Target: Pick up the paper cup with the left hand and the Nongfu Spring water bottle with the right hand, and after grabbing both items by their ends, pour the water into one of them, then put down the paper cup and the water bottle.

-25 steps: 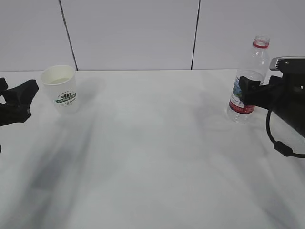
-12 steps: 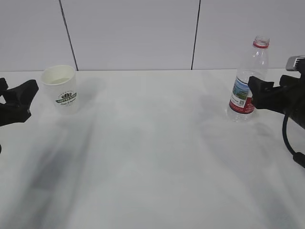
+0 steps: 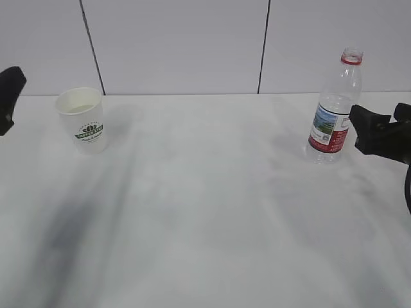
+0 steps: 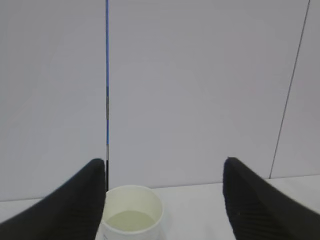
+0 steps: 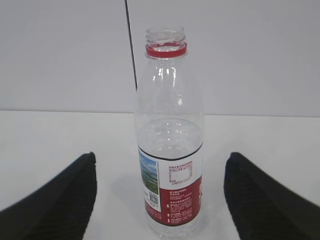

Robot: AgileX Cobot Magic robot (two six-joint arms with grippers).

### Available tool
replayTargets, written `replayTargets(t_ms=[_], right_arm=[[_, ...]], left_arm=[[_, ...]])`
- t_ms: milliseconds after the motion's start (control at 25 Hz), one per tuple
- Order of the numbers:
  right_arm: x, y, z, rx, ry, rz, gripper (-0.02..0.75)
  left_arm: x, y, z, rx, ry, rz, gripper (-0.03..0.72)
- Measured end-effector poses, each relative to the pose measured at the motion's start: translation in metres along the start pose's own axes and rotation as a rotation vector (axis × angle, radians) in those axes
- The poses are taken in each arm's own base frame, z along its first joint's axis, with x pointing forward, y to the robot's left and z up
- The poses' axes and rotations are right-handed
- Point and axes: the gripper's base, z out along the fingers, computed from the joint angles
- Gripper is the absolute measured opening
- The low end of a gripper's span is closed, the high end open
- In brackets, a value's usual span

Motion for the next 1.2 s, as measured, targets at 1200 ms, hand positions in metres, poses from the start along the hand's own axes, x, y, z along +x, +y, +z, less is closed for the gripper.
replayTargets(t_ms=[1200], right_arm=[[-0.029, 0.004, -0.065, -0.015, 0.044, -0.037, 0.595]], left_arm=[[-0.064, -0.005, -0.072, -0.032, 0.105, 0.07, 0.529]])
